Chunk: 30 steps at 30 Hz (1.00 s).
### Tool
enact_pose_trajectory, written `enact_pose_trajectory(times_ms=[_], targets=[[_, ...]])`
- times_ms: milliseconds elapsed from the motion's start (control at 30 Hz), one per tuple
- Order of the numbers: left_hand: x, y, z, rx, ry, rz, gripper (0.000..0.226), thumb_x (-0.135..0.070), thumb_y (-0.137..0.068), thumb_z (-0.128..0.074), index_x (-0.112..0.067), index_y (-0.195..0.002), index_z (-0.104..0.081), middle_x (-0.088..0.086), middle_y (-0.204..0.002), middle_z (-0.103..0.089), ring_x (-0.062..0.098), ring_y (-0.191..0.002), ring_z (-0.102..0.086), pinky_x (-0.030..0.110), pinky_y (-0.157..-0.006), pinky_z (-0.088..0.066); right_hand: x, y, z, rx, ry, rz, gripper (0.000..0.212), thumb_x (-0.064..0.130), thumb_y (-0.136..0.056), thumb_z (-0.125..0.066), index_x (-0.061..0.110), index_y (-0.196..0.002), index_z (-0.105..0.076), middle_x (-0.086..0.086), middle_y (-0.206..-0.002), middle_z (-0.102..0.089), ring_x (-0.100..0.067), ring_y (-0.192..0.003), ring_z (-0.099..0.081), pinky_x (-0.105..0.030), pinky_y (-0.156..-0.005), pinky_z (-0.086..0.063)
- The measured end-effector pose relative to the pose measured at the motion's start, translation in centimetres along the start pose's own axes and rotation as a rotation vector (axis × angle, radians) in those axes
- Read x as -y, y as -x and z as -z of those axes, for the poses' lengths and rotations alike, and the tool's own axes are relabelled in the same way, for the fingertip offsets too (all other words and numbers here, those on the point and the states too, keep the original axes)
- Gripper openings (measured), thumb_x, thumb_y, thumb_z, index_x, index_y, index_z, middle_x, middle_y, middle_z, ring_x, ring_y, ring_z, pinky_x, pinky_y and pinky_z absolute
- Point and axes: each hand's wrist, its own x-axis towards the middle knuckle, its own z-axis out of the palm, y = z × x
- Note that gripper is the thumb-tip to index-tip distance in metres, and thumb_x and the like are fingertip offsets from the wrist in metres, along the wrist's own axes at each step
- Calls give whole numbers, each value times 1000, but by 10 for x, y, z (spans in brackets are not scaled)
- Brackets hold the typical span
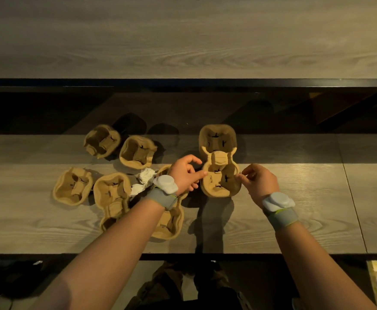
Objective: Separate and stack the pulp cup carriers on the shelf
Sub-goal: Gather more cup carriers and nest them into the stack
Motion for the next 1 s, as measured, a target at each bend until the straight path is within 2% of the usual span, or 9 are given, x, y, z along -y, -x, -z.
enact_pose_trajectory(times_ms=[67,200,367,500,633,733,833,933,1000], targets=[[-2,3,11,-35,11,-3,21,-31,-87,-69,-28,-106,-59,0,-67,-66,18,-58,-70,26,-48,-54,9,2,4,-14,-26,7,18,38,-87,-71,22,-89,-64,3,-77,-65,-9,-67,-59,-32,-60,-51],[7,19,50,-134,79,18,6,-34,-93,-59,-32,-98,-63,0,-80,-68,12,-65,-68,24,-52,-52,45,17,-2,125,-251,70,8,36,-89,-67,32,-83,-65,9,-78,-69,-10,-73,-66,-28,-61,-56],[37,47,78,-221,108,108,13,-33,-98,-52,-31,-97,-64,1,-91,-68,17,-84,-68,30,-62,-54,75,44,-41,313,-254,116,17,47,-91,-59,35,-85,-69,12,-76,-71,-4,-70,-67,-35,-66,-60],[55,65,91,-232,166,200,27,-37,-99,-48,-22,-117,-61,9,-117,-64,22,-106,-63,37,-83,-56,89,56,-68,487,-271,24,36,65,-89,-45,36,-90,-66,9,-84,-72,-8,-64,-70,-42,-64,-60],[63,82,87,-139,341,327,48,-41,-103,-36,-11,-140,-45,15,-133,-56,30,-118,-57,28,-84,-51,83,76,-90,561,-427,-168,62,88,-72,-34,39,-103,-56,7,-107,-67,-18,-65,-73,-32,-59,-52],[65,88,84,-55,360,389,58,-47,-103,-27,-10,-146,-38,20,-137,-54,36,-123,-55,39,-98,-46,80,84,-100,571,-500,-243,54,75,-88,-32,35,-120,-46,1,-115,-62,-23,-72,-74,-29,-56,-51],[66,90,79,8,326,411,57,-46,-103,-28,-10,-145,-41,18,-133,-57,34,-125,-54,39,-99,-44,83,83,-108,599,-579,-323,42,62,-95,-35,30,-117,-49,3,-107,-62,-24,-76,-69,-30,-60,-50],[66,92,75,-33,302,372,45,-30,-103,-43,-10,-143,-44,14,-128,-60,30,-122,-56,32,-90,-47,86,82,-115,525,-492,-188,36,41,-98,-53,12,-119,-60,-1,-99,-67,-18,-77,-64,-27,-59,-50],[63,93,75,-55,305,327,46,-18,-101,-49,-7,-145,-41,16,-134,-57,28,-123,-55,34,-98,-45,87,81,-116,464,-455,-112,33,27,-95,-61,6,-122,-60,-6,-106,-69,-17,-80,-64,-28,-62,-52]])
